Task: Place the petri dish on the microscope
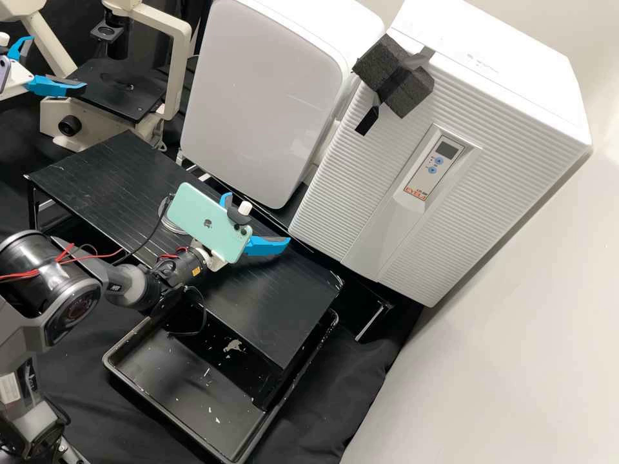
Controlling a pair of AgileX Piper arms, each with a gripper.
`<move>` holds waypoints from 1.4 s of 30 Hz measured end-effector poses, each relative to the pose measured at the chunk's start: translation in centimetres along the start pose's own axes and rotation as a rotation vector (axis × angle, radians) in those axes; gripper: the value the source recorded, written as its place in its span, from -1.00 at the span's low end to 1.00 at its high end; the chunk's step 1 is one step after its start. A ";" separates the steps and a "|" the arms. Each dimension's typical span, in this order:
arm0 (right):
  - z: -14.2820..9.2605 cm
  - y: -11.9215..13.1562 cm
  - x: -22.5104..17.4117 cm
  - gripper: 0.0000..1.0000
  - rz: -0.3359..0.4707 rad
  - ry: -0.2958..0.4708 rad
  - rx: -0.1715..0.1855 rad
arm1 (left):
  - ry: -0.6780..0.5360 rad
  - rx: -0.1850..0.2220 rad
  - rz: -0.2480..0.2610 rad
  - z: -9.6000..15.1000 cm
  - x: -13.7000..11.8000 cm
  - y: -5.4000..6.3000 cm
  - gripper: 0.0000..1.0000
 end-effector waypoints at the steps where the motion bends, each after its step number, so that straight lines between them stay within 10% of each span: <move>1: 0.0 0.0 0.0 1.00 0.000 0.000 0.000 | 0.000 0.000 0.000 0.0 0.0 0.0 1.00; 18: 0.0 0.0 0.0 1.00 0.000 0.000 0.000 | -0.057 0.012 0.004 1.7 -0.2 0.1 1.00; 36: 0.0 0.0 0.0 1.00 0.000 0.000 0.000 | -0.589 0.015 0.059 13.5 -1.9 2.1 1.00; 42: 0.0 0.0 0.0 1.00 0.000 0.000 0.000 | -0.682 -0.026 -0.015 16.9 -0.6 1.1 1.00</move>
